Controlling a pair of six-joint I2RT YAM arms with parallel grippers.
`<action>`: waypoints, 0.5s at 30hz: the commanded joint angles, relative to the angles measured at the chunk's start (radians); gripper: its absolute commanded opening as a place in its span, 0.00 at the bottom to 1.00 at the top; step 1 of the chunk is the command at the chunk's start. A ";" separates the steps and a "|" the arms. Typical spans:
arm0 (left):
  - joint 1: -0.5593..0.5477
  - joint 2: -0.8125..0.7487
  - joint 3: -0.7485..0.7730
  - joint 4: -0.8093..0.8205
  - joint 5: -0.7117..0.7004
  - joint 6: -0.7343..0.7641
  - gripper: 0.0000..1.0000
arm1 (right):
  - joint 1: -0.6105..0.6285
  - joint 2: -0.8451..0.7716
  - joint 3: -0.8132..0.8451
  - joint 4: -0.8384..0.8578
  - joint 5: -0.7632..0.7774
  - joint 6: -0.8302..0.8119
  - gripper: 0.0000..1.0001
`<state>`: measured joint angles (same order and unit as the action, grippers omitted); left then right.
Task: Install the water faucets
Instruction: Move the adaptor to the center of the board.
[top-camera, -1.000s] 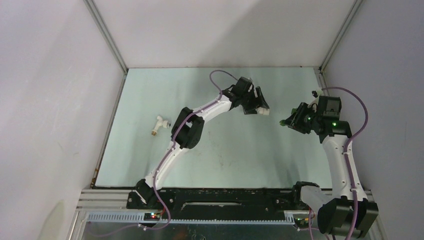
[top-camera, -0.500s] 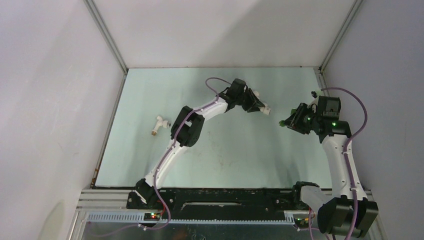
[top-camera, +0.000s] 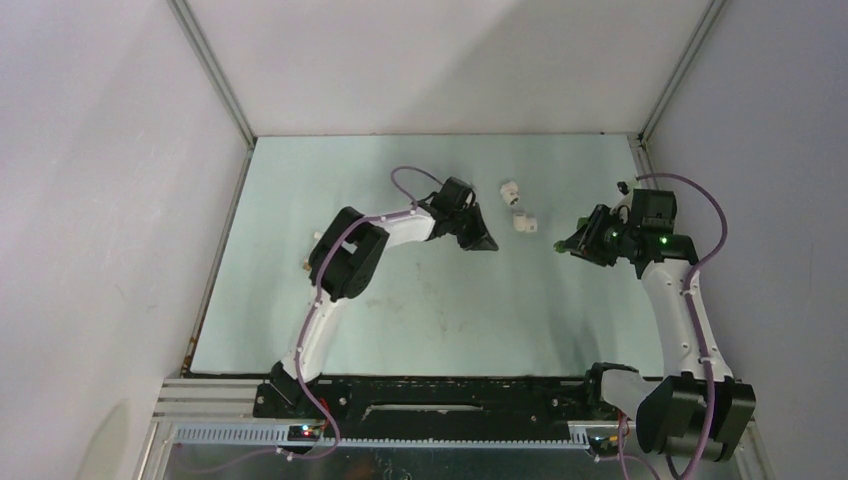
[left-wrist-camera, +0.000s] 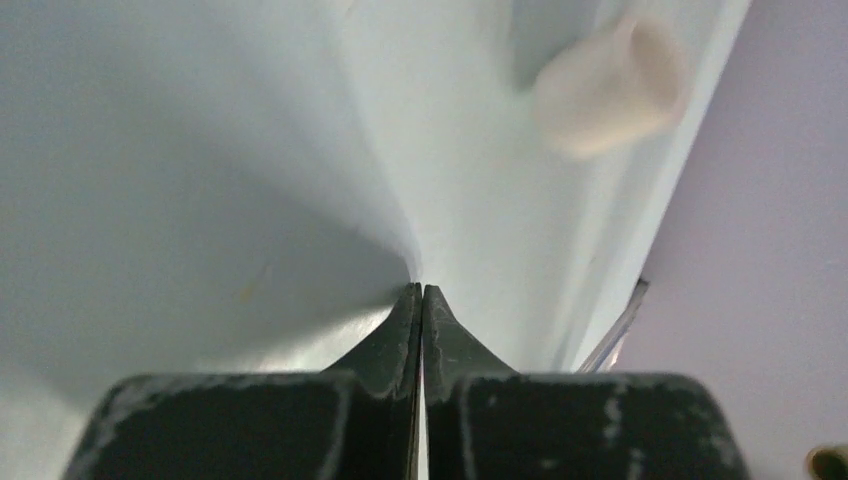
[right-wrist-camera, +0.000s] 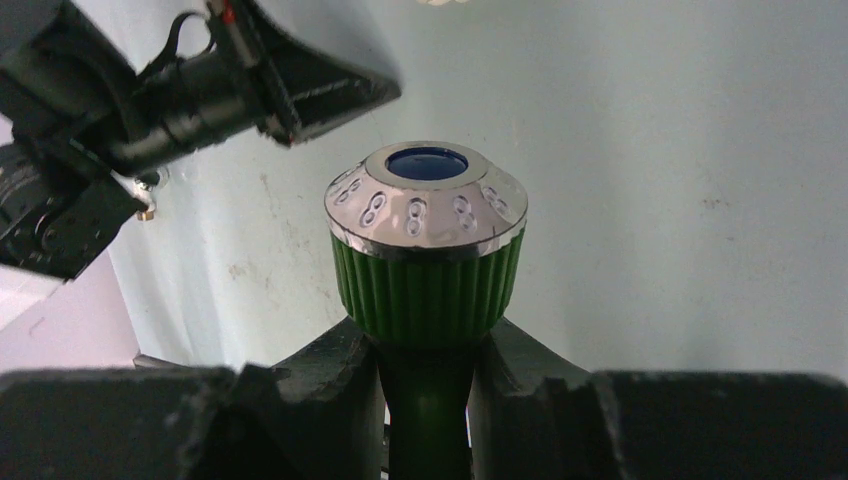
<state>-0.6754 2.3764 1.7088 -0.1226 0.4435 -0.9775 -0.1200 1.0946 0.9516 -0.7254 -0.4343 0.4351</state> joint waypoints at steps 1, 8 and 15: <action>0.003 -0.182 -0.201 -0.002 -0.026 0.114 0.02 | 0.001 0.019 0.006 0.052 -0.032 -0.023 0.00; 0.025 -0.329 -0.358 0.141 -0.023 0.080 0.34 | 0.004 0.128 -0.017 0.182 -0.022 -0.008 0.00; 0.041 -0.238 -0.174 0.132 -0.027 -0.009 0.61 | 0.003 0.364 0.021 0.402 0.070 0.125 0.00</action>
<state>-0.6476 2.1136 1.4010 -0.0437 0.4240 -0.9337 -0.1188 1.3457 0.9371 -0.5175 -0.4263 0.4637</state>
